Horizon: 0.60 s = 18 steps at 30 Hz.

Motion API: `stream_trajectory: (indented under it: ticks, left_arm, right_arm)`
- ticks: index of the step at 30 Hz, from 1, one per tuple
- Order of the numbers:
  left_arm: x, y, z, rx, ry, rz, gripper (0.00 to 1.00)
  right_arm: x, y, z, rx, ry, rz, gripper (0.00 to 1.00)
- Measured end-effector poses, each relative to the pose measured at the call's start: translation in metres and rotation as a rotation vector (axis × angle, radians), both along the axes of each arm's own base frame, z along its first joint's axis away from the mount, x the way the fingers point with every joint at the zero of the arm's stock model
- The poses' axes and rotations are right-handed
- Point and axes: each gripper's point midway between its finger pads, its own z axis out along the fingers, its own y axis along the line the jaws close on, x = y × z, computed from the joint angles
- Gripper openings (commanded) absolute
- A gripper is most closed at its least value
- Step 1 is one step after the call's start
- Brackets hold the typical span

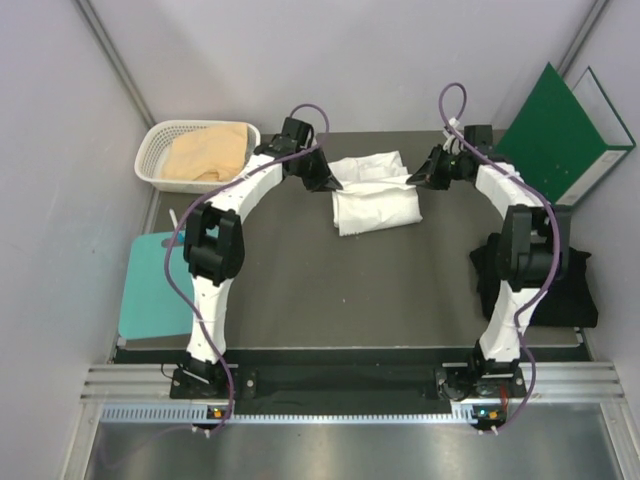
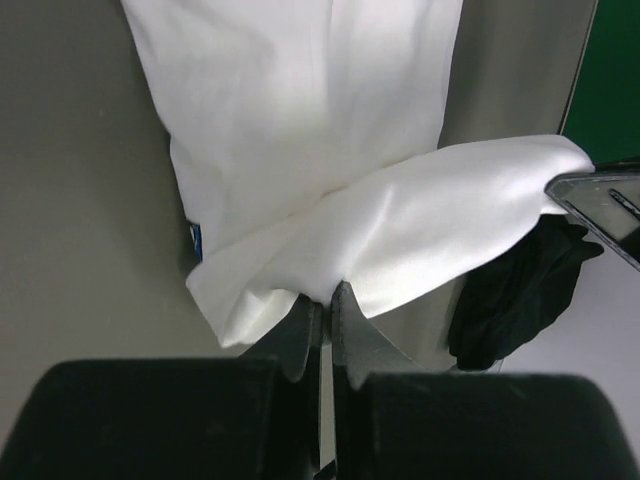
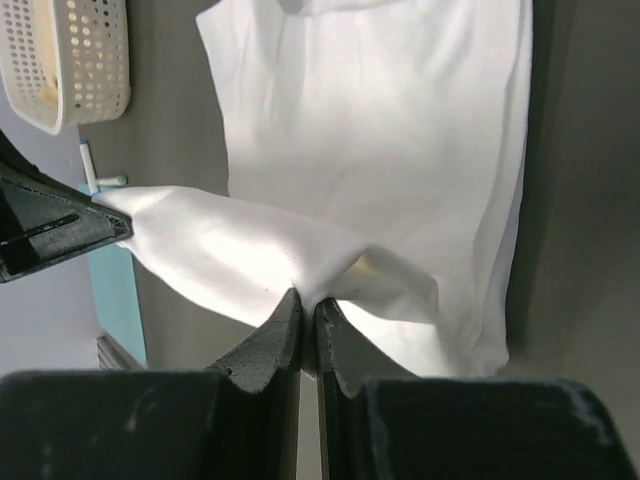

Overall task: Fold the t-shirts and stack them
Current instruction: Fold the long partially folded tshirt into a neat square

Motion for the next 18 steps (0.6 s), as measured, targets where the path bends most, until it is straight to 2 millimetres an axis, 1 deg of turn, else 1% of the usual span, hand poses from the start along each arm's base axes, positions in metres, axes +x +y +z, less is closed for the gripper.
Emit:
stream_trajectory:
  ticks: [2, 4, 10, 11, 12, 13, 14, 15, 16, 17, 18]
  left_arm:
    - [0.013, 0.0, -0.004, -0.018, -0.009, 0.001, 0.0]
    - [0.026, -0.001, -0.006, -0.042, -0.025, 0.005, 0.0]
    - [0.056, 0.002, -0.004, -0.122, -0.068, 0.039, 0.0]
    - [0.061, 0.003, -0.003, -0.135, -0.076, 0.047, 0.04]
    - [0.066, 0.004, -0.003, -0.152, -0.082, 0.055, 0.16]
    - [0.072, 0.004, -0.003, -0.169, -0.091, 0.06, 0.58]
    - [0.075, 0.007, -0.003, -0.175, -0.093, 0.067, 0.79]
    - [0.081, 0.008, -0.005, -0.195, -0.098, 0.073, 0.99]
    - [0.087, 0.009, -0.008, -0.216, -0.101, 0.082, 0.99]
    - [0.094, 0.01, -0.01, -0.241, -0.106, 0.088, 0.99]
    - [0.101, 0.013, -0.014, -0.263, -0.106, 0.098, 0.99]
  right_arm:
    - [0.014, 0.0, -0.009, 0.004, -0.009, -0.005, 0.08]
    - [0.026, 0.001, -0.012, 0.011, -0.023, -0.012, 0.08]
    - [0.067, 0.005, -0.005, 0.045, -0.1, -0.034, 0.11]
    - [0.076, 0.008, -0.004, 0.049, -0.116, -0.035, 0.15]
    - [0.082, 0.008, -0.005, 0.053, -0.123, -0.038, 0.18]
    - [0.091, 0.009, -0.006, 0.054, -0.136, -0.043, 0.27]
    - [0.097, 0.011, -0.007, 0.056, -0.141, -0.049, 0.44]
    - [0.103, 0.01, -0.011, 0.055, -0.144, -0.067, 0.52]
    - [0.109, 0.008, -0.016, 0.053, -0.142, -0.088, 0.59]
    - [0.114, 0.006, -0.021, 0.05, -0.144, -0.11, 0.8]
    - [0.118, 0.004, -0.027, 0.047, -0.139, -0.133, 0.98]
